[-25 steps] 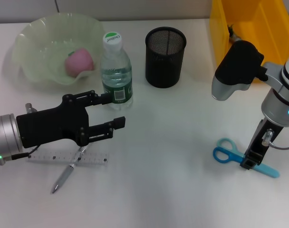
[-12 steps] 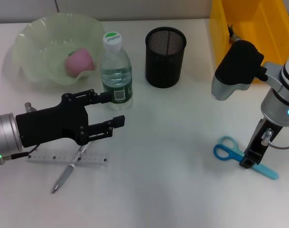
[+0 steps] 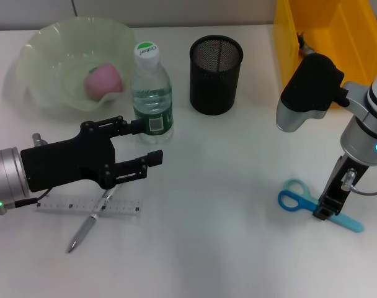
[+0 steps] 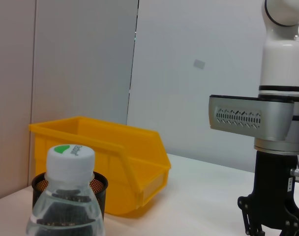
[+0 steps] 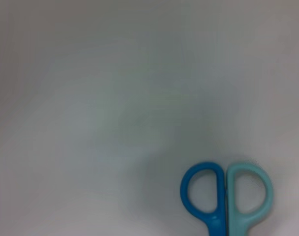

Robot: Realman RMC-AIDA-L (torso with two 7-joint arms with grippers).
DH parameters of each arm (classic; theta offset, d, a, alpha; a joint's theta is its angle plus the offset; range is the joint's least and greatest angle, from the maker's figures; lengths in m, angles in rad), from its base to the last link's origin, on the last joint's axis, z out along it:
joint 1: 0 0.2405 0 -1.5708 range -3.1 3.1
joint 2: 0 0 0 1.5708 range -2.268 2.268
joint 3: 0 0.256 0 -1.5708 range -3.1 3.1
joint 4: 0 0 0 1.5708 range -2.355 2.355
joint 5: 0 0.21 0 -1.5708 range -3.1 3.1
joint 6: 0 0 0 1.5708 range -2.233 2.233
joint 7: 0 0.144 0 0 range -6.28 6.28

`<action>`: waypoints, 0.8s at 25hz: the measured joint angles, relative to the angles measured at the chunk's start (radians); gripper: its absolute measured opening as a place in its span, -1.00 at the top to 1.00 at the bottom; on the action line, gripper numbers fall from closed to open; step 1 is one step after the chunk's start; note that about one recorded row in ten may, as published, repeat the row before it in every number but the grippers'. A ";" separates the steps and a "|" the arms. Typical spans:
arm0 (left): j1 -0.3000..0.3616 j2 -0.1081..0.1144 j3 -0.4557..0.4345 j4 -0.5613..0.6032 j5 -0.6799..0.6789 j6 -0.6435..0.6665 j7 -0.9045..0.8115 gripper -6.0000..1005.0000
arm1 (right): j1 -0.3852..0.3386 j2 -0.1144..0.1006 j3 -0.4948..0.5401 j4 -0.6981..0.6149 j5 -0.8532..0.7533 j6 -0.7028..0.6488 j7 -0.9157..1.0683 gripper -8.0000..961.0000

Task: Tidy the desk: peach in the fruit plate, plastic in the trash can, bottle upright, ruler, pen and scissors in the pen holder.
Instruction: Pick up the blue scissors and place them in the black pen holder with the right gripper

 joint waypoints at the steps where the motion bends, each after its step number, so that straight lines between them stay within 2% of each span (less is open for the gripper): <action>1: 0.000 0.000 0.000 0.000 0.000 0.000 0.000 -0.38 | 0.000 0.000 0.000 0.000 0.000 0.000 0.000 0.50; 9: 0.001 0.001 -0.004 0.000 -0.013 -0.001 0.013 -0.38 | -0.024 0.000 0.008 -0.052 0.022 0.014 -0.001 0.53; 14: 0.019 0.002 -0.006 0.000 -0.073 0.000 0.025 -0.38 | -0.107 -0.005 0.029 -0.186 0.093 0.013 -0.021 0.52; 17: 0.023 0.003 -0.006 0.000 -0.082 0.000 0.026 -0.38 | -0.186 -0.005 0.099 -0.280 0.157 0.020 -0.055 0.52; 20: 0.024 0.003 -0.006 0.000 -0.082 0.000 0.026 -0.38 | -0.224 -0.005 0.141 -0.305 0.214 0.030 -0.081 0.52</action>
